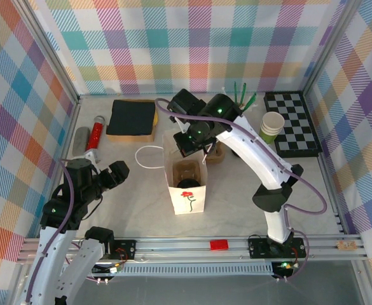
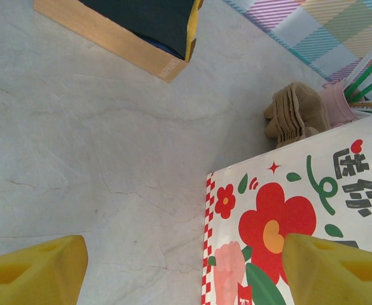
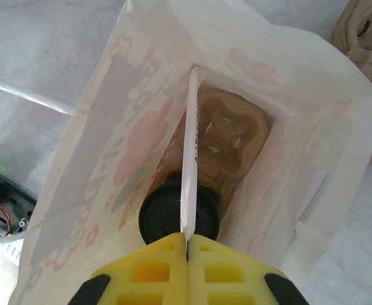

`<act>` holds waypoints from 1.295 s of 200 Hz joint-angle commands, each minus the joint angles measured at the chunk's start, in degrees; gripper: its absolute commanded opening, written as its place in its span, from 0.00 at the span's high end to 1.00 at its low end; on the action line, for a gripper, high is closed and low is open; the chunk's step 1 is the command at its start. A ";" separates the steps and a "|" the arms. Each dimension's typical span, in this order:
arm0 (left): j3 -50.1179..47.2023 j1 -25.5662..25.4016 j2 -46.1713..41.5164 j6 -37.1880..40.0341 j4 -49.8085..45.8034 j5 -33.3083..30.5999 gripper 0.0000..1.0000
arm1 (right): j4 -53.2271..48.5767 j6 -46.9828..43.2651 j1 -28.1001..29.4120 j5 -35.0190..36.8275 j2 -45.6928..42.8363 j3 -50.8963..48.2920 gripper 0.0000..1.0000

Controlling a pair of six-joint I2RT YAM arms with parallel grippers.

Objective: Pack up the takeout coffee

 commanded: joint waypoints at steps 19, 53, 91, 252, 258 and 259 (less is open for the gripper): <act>-0.76 0.92 -1.01 0.75 0.27 0.30 0.20 | -9.14 -0.35 0.45 2.16 1.72 1.24 1.00; -1.00 0.95 -1.11 0.84 0.27 0.21 0.20 | -8.94 -0.63 0.45 2.34 3.02 0.92 1.00; -1.05 0.93 -1.01 0.93 0.27 0.21 0.20 | -7.99 -0.82 0.45 3.00 4.06 -0.16 1.00; -0.94 0.88 -0.48 0.75 0.89 0.74 0.20 | -6.25 -1.78 -0.51 5.07 7.13 0.22 0.97; -1.01 0.94 -0.41 0.75 0.84 0.81 0.20 | -6.17 -1.86 -0.60 5.11 7.20 0.31 0.96; -1.01 0.91 -0.40 0.75 0.86 0.82 0.20 | -6.17 -1.86 -0.60 5.14 7.21 0.31 0.96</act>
